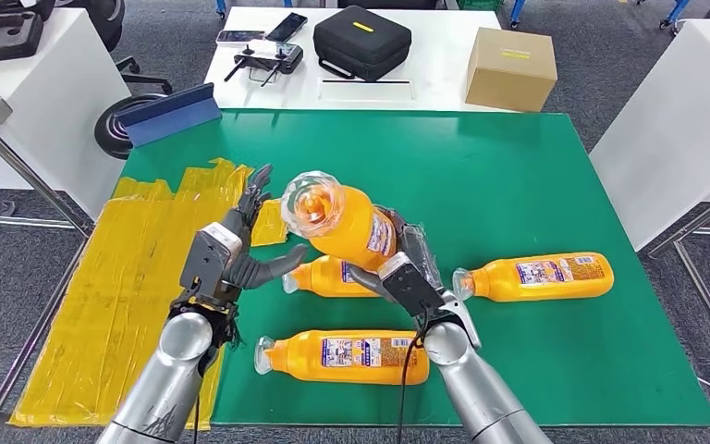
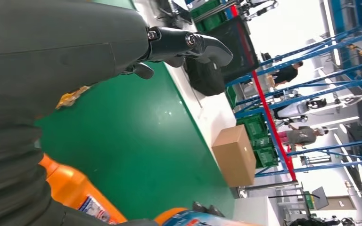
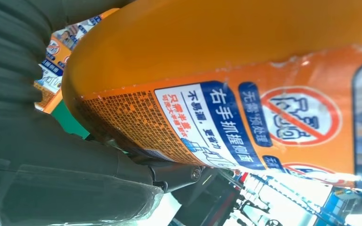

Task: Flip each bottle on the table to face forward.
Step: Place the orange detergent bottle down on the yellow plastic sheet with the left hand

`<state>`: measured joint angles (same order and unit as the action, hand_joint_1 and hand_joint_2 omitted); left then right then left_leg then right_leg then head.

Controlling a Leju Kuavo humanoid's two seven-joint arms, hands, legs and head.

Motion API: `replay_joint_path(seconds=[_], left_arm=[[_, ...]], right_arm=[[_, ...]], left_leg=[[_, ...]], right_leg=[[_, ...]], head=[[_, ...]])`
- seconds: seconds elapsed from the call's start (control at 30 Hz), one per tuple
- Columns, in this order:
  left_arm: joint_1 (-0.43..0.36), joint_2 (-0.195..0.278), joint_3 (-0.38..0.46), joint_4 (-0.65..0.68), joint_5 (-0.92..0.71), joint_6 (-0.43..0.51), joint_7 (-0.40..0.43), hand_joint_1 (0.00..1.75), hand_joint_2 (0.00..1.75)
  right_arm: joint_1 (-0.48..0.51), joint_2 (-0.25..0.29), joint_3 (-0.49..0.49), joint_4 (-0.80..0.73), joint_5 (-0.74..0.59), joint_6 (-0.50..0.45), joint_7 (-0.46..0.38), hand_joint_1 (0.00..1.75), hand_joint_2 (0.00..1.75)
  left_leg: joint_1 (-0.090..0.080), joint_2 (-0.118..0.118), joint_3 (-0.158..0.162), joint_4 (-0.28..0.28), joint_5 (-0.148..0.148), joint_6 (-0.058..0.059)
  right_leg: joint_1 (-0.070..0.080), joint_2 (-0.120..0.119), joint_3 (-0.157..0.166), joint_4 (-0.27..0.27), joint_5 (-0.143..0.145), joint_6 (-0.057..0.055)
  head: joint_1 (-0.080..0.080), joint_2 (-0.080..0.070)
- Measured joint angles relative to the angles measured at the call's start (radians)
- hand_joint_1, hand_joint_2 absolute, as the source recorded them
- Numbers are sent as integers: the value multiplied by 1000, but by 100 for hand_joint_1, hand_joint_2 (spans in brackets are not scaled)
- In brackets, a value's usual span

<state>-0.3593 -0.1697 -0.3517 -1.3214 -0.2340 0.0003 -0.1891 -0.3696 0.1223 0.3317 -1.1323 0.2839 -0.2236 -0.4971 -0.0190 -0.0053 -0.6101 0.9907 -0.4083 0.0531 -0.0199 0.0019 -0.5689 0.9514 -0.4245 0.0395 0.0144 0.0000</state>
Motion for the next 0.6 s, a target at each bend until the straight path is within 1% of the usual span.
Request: replay_joint_path(seconds=[0.17, 0.37, 0.6], left_arm=[[-14, 7, -11, 0, 0, 0, 1, 0, 175], [-64, 13, -43, 8, 33, -9, 11, 0, 175], [-90, 12, -78, 37, 69, -8, 12, 0, 175]], right_arm=[[-4, 1, 8, 2, -3, -2, 0, 175, 175], [-12, 1, 24, 7, -39, -9, 0, 175, 175], [-15, 6, 47, 17, -64, -11, 3, 175, 175]], left_leg=[[0, 0, -2, 0, 0, 0], [0, 0, -3, 0, 0, 0], [0, 0, -3, 0, 0, 0]], right_leg=[[0, 0, -2, 0, 0, 0], [0, 0, -3, 0, 0, 0], [0, 0, -3, 0, 0, 0]], head=[[0, 0], [0, 0], [0, 0]])
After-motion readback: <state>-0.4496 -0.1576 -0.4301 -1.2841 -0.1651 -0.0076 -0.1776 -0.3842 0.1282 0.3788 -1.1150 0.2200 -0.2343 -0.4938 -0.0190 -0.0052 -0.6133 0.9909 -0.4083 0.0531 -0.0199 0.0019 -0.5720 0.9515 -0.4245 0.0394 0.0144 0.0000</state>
